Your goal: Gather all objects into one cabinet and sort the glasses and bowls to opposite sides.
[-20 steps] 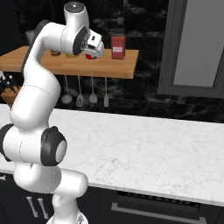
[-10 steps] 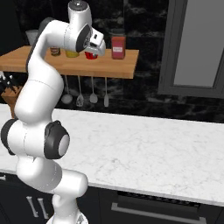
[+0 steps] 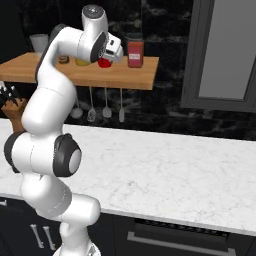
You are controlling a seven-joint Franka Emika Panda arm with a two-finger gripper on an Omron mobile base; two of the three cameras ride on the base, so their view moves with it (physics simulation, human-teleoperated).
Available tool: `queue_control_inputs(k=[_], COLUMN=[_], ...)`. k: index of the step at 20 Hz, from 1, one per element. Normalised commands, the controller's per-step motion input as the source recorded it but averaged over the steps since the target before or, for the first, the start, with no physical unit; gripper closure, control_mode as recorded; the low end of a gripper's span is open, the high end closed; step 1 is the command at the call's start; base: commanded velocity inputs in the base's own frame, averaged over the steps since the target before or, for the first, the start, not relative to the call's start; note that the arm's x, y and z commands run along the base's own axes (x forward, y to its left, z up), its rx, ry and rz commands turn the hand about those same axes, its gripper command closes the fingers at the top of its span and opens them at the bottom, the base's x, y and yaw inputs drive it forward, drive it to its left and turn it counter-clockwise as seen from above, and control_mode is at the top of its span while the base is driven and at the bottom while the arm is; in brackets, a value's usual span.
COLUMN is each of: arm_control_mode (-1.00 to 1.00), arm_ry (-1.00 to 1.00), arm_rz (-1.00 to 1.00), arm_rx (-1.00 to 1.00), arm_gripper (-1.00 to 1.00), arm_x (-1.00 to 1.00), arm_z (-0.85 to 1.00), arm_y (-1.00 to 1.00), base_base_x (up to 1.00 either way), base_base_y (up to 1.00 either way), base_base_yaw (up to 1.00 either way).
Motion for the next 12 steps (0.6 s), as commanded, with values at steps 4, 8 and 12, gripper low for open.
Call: queue_control_inputs(k=[4,8,12], arm_control_mode=[-1.0,-1.0,-1.0], arm_ry=[0.0,0.03,0.02], arm_rz=[0.0,0.0,0.0], arm_rx=[0.0,0.0,0.0], arm_gripper=[-1.0,-1.0,-1.0], arm_x=[0.26,0.33,0.3], arm_z=[-0.04,-0.04,-0.01], arm_y=[0.0,0.0,0.0], base_base_x=[0.0,0.0,0.0], base_base_y=[0.0,0.0,0.0], base_base_yaw=[0.0,0.0,0.0])
